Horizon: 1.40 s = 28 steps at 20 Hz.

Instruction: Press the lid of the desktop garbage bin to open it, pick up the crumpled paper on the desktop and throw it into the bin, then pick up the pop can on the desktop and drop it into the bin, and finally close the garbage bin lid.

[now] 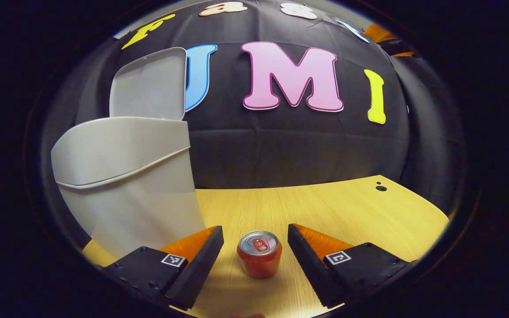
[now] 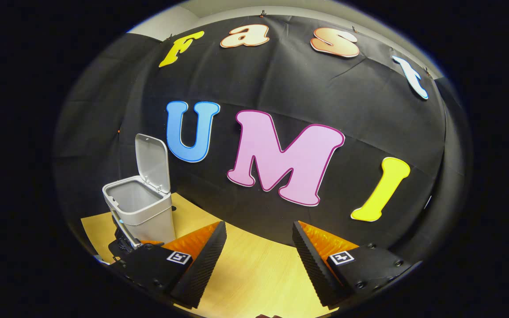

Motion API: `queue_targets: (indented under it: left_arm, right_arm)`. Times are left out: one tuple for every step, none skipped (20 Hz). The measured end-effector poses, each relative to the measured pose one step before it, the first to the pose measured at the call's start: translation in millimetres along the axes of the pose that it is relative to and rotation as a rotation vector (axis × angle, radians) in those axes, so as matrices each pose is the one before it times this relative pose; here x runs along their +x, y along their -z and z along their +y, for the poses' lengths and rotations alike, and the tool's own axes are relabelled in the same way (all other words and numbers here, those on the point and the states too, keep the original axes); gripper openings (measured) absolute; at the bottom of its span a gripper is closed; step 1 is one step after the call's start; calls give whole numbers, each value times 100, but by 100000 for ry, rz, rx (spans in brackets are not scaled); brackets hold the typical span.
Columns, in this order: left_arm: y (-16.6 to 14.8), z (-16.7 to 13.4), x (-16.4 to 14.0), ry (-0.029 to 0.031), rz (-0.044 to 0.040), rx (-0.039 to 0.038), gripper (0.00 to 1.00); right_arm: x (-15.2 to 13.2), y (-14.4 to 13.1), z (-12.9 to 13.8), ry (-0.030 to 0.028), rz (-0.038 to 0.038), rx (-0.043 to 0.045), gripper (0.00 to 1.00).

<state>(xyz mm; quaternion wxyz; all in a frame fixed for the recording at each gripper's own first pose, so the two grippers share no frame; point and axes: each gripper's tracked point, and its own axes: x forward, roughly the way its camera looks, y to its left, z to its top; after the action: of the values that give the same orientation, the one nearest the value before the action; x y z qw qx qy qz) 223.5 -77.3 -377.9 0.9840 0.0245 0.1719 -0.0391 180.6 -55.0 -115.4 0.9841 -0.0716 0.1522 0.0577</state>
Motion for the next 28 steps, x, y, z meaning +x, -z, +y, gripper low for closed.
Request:
queue_targets:
  left_arm:
    - [391, -20, 515, -177, 695, 80, 99]
    - [729, 3, 377, -373, 1310, 67, 99]
    - [527, 83, 479, -134, 1274, -403, 99]
    - [466, -360, 374, 531, 1023, -422, 99]
    - [535, -126, 338, -72, 1159, -47, 99]
    - [804, -168, 358, 592, 1384, -12, 99]
    - [611, -159, 219, 267, 1097, 325, 99]
    - [804, -148, 328, 398, 1837, 776, 99]
    - [612, -168, 284, 275, 1165, 732, 99]
    - [496, -212, 384, 836, 1163, -63, 99]
    - [253, -207, 248, 775, 513, -206, 99]
    - [181, -176, 369, 240, 397, 20, 99]
    - [146, -62, 438, -167, 433, 216, 99]
    - [423, 9, 206, -463, 978, 39, 99]
    - [-466, -48, 19, -104, -362, 112, 95]
    - [-19, -216, 75, 631, -338, 537, 88]
    - [-210, -147, -328, 130, 601, 608, 87]
    - [-371, -285, -428, 676, -413, 730, 86]
    - [-600, -205, -438, 366, -704, 331, 86]
    - [-736, -232, -573, 480, -742, -277, 84]
    - [-1004, -329, -926, 644, -711, -690, 84]
    - [-1160, -321, -889, 451, -1413, -354, 84]
    - [-1892, -312, -1110, 323, -2464, 577, 85]
    - [-1909, -93, -1126, 4, -2483, 814, 84]
    - [-2040, -393, -1215, 1024, -2633, -139, 83]
    - [-2234, -341, -1155, 1056, -2479, -57, 83]
    - [-2431, 106, -648, 159, -3318, -187, 83]
    - [-2506, 367, -546, -477, -3401, -930, 83]
  right_arm:
    - [237, 204, -16, -295, 486, 205, 97]
    - [156, 173, -119, -167, 455, -35, 97]
    - [84, 104, -18, -253, 212, -2, 96]
    - [155, 159, -32, -187, 295, -70, 97]
    - [174, 188, -65, -218, 446, -46, 97]
    - [102, 186, 25, -342, 500, -48, 97]
    - [65, 222, -119, 6, 560, -327, 97]
    - [95, 179, -71, -98, 460, -218, 97]
    - [36, 48, -48, -248, 171, 6, 97]
    - [12, 142, -113, 201, 296, -186, 97]
    - [70, 185, -120, 168, 364, -110, 97]
    - [-75, 182, -179, 185, 582, 29, 97]
    - [-20, 178, -52, 240, 581, 73, 97]
    - [-91, 129, -193, 455, 363, -33, 97]
    - [-99, 69, -203, 478, 13, -263, 97]
    - [-132, 14, -257, 479, -110, -330, 97]
    - [-88, -28, -114, 376, -129, -142, 97]
    - [-58, -28, 4, 22, -30, 344, 97]
    - [-36, -48, 108, -148, 5, 634, 97]
    - [-72, -55, 169, -74, -8, 813, 97]
    - [-161, -168, 155, -117, -373, 872, 97]
    - [-270, -252, 153, -147, -863, 771, 97]
    - [-215, -275, 256, -94, -1130, 440, 98]
    - [-260, -220, 218, 52, -1020, 335, 97]
    - [-240, -133, 239, 43, -857, 171, 97]
    - [-429, -248, 127, 83, -612, 618, 97]
    - [-440, -291, 86, 71, -796, 1196, 97]
    - [-450, -273, 115, 187, -816, 1408, 97]
